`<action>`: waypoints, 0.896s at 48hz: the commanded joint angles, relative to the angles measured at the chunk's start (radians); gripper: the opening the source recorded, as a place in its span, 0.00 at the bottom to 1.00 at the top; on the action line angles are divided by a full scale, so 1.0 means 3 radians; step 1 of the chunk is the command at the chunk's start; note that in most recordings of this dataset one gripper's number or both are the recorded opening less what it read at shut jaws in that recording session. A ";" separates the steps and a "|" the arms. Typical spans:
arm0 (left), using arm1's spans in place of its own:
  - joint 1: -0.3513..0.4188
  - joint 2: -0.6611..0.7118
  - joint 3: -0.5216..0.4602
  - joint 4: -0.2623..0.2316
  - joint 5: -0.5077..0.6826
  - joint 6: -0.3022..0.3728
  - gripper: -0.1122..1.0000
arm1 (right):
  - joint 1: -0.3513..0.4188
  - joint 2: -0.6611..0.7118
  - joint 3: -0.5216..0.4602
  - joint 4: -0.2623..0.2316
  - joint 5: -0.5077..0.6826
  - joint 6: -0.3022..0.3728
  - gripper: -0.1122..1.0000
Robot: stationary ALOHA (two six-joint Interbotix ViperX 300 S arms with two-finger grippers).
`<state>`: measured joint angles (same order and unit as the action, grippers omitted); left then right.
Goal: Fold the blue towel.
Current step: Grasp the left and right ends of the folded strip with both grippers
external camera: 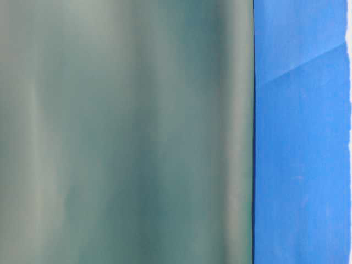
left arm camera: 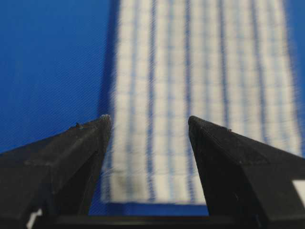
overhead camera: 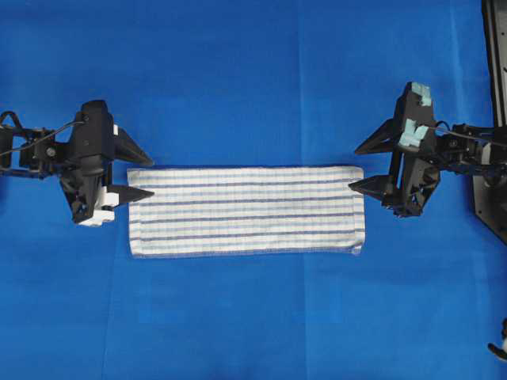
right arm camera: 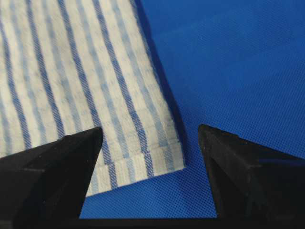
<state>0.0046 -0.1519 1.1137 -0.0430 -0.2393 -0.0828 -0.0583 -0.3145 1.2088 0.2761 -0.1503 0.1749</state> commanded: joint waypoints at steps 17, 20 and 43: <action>0.0297 0.0450 -0.0046 0.0000 -0.0031 0.0010 0.62 | -0.0056 0.0624 0.0005 0.0010 -0.0573 -0.0005 0.83; 0.0307 0.0470 -0.0036 0.0005 -0.0015 0.0010 0.58 | -0.0056 0.0675 -0.0015 0.0010 -0.0593 -0.0010 0.78; 0.0307 0.0445 -0.0077 0.0005 0.0128 0.0000 0.12 | -0.0056 0.0675 -0.0015 -0.0005 -0.0578 -0.0026 0.11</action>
<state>0.0920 -0.0153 1.0907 -0.0414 -0.2224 -0.0813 -0.0782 -0.1043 1.2103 0.2761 -0.3221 0.1703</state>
